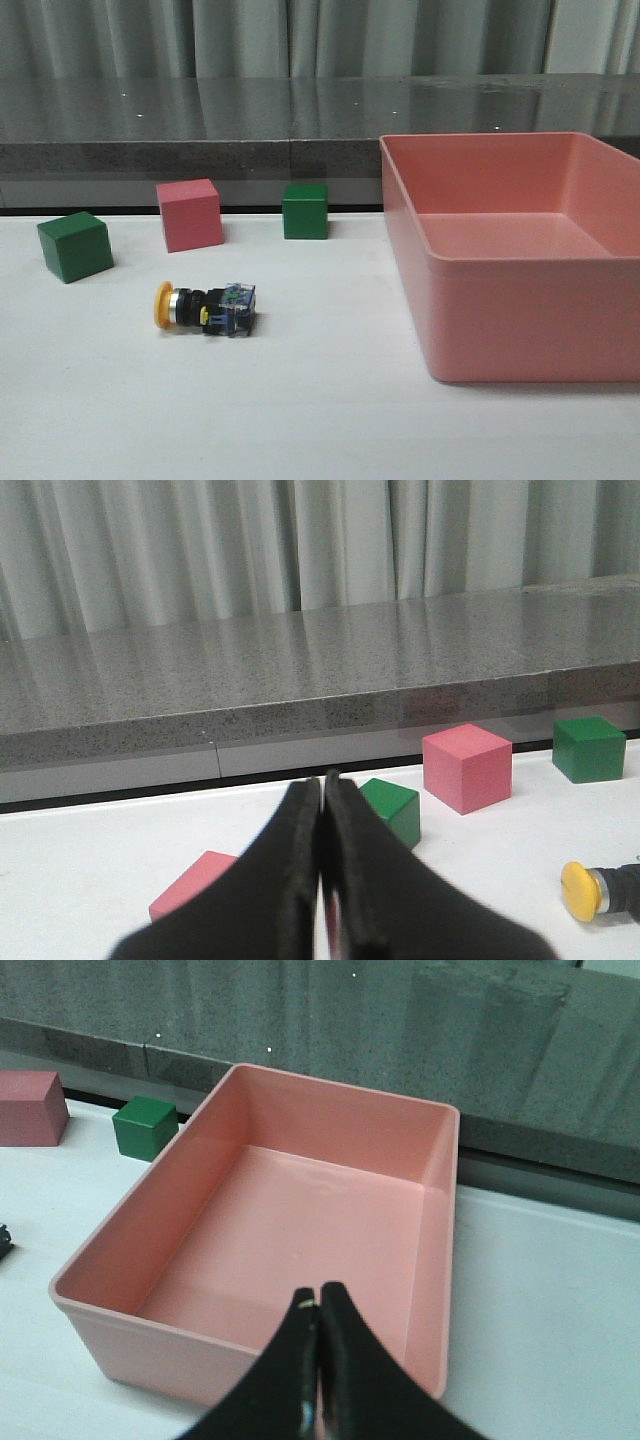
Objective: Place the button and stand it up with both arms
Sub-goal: 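Open the right gripper and withdraw it above the bin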
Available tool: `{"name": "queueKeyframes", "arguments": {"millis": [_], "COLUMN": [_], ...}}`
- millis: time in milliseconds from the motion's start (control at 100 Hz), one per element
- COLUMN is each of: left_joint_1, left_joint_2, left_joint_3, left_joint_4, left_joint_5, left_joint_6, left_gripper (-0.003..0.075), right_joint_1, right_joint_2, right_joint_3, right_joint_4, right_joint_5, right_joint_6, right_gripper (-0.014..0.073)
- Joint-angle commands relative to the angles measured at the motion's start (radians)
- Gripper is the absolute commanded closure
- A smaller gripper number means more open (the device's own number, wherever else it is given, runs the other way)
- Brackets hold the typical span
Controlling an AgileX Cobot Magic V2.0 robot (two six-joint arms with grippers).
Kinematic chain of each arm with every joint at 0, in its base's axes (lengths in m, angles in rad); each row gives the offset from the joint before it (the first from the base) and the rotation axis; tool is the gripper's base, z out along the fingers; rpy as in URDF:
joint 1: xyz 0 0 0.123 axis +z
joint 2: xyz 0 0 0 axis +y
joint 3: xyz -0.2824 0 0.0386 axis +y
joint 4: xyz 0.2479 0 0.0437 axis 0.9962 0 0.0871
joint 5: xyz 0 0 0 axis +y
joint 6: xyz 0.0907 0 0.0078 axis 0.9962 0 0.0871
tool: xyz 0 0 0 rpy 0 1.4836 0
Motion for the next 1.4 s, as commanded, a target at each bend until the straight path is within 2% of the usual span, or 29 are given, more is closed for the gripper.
{"name": "queueKeyframes", "arguments": {"millis": [0, 120, 250, 350, 540, 650, 810, 860, 930, 1000, 1120, 1170, 1200, 1310, 1390], "left_joint_1": [0.000, 0.000, -0.002, -0.002, -0.002, -0.002, -0.004, -0.015, -0.040, -0.073, -0.129, -0.147, -0.151, -0.153, -0.153], "left_joint_2": [-0.031, -0.031, -0.031, -0.031, 0.048, 0.170, 0.387, 0.441, 0.505, 0.556, 0.629, 0.656, 0.674, 0.724, 0.761], "left_joint_3": [0.044, 0.044, 0.033, -0.024, -0.223, -0.355, -0.526, -0.567, -0.612, -0.648, -0.668, -0.668, -0.668, -0.668, -0.668], "left_joint_4": [-0.013, -0.032, -0.258, -0.262, -0.257, -0.254, -0.251, -0.251, -0.251, -0.251, -0.251, -0.251, -0.251, -0.253, -0.322], "left_joint_5": [-0.077, -0.110, -0.185, -0.173, -0.014, 0.067, 0.186, 0.182, 0.175, 0.170, 0.107, 0.064, 0.041, 0.007, 0.019], "left_joint_6": [-0.009, -0.012, -0.021, -0.021, -0.019, -0.018, 0.053, 0.098, 0.175, 0.231, 0.253, 0.253, 0.253, 0.253, 0.251], "left_gripper": [0.0740, 0.0740, 0.0739, 0.0740, 0.0740, 0.0740, 0.0733, 0.0701, 0.0602, 0.0445, 0.0103, 0.0017, -0.0002, 0.0035, 0.0060], "right_joint_1": [-0.005, -0.005, -0.005, -0.005, -0.005, -0.005, -0.005, -0.005, -0.005, -0.005, -0.005, -0.005, -0.005, -0.005, -0.005], "right_joint_2": [-0.012, -0.012, -0.012, -0.012, -0.012, -0.012, -0.012, -0.012, -0.012, -0.012, -0.012, -0.012, -0.012, -0.012, -0.012], "right_joint_3": [-0.018, -0.019, -0.019, -0.019, -0.019, -0.019, -0.019, -0.019, -0.019, -0.019, -0.019, -0.019, -0.019, -0.019, -0.019], "right_joint_4": [-0.003, -0.003, -0.003, -0.003, -0.003, -0.003, -0.003, -0.003, -0.003, -0.003, -0.003, -0.003, -0.003, -0.003, -0.003], "right_joint_5": [-0.059, -0.059, -0.048, -0.045, -0.046, -0.046, -0.046, -0.045, -0.045, -0.045, -0.045, -0.045, -0.045, -0.045, -0.045], "right_joint_6": [0.002, 0.002, 0.002, 0.002, 0.002, 0.002, 0.002, 0.002, 0.002, 0.002, 0.002, 0.002, 0.002, 0.002, 0.002], "right_gripper": [0.0655, 0.0655, 0.0655, 0.0655, 0.0655, 0.0655, 0.0655, 0.0655, 0.0655, 0.0655, 0.0655, 0.0655, 0.0655, 0.0655, 0.0655]}}
